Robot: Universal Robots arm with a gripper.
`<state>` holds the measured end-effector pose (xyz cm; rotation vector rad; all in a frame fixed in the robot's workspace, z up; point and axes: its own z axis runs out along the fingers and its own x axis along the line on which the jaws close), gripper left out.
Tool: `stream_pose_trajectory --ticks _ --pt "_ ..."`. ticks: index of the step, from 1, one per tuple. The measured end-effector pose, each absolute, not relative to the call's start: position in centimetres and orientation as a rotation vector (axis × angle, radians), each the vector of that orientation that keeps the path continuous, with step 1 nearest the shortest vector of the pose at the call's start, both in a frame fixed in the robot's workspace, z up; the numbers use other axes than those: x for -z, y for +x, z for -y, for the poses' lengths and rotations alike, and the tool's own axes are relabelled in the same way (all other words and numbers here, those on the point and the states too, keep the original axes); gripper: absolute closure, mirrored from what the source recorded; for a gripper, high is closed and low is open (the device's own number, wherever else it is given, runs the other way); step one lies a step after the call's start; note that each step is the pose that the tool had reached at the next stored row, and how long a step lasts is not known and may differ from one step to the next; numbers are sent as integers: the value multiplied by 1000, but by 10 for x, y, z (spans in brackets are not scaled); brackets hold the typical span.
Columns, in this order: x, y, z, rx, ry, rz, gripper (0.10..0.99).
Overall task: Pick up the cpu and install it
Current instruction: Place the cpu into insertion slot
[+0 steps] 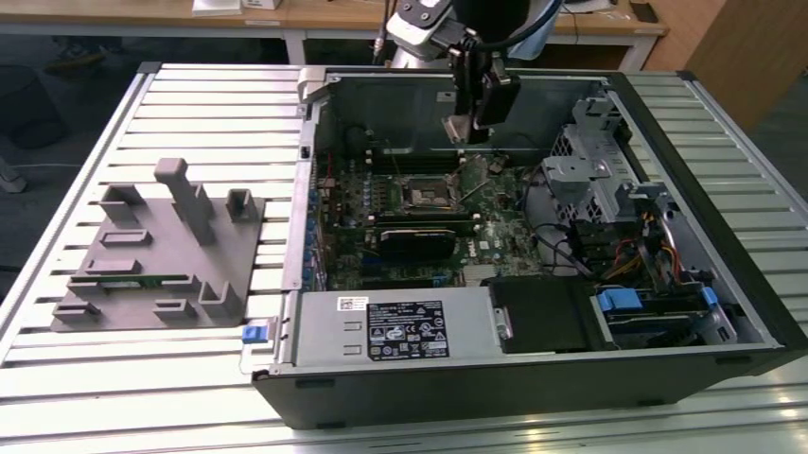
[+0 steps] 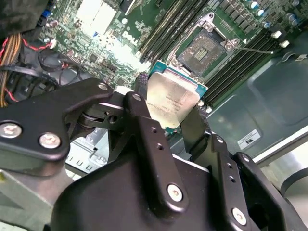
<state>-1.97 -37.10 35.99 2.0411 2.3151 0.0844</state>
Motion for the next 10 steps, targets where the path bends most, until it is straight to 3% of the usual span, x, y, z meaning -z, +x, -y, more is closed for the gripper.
stream_pose_trajectory --ticks 10 --pt "-354 -22 371 -83 2041 -2316 561"
